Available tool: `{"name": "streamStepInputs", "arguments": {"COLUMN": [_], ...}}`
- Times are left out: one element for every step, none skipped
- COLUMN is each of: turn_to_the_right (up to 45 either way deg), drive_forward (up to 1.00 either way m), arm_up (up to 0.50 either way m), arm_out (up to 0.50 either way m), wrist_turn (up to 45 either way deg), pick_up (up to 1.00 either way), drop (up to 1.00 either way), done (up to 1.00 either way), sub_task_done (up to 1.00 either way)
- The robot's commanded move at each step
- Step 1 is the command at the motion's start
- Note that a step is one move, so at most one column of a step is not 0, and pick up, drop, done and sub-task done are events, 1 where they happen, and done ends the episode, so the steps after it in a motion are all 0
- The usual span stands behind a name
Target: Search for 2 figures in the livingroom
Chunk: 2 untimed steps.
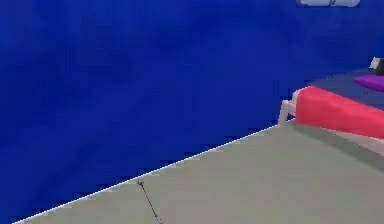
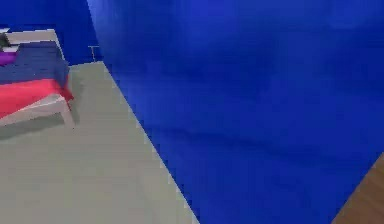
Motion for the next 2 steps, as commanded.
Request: {"name": "streamStepInputs", "arguments": {"turn_to_the_right": [-45.0,-45.0], "drive_forward": [0.00,0.00], "arm_up": [0.00,0.00], "arm_out": [0.00,0.00], "wrist_turn": [0.0,0.0], "pick_up": [0.00,0.00], "drop": [0.00,0.00], "done": [0.00,0.00], "sub_task_done": [0.00,0.00]}}
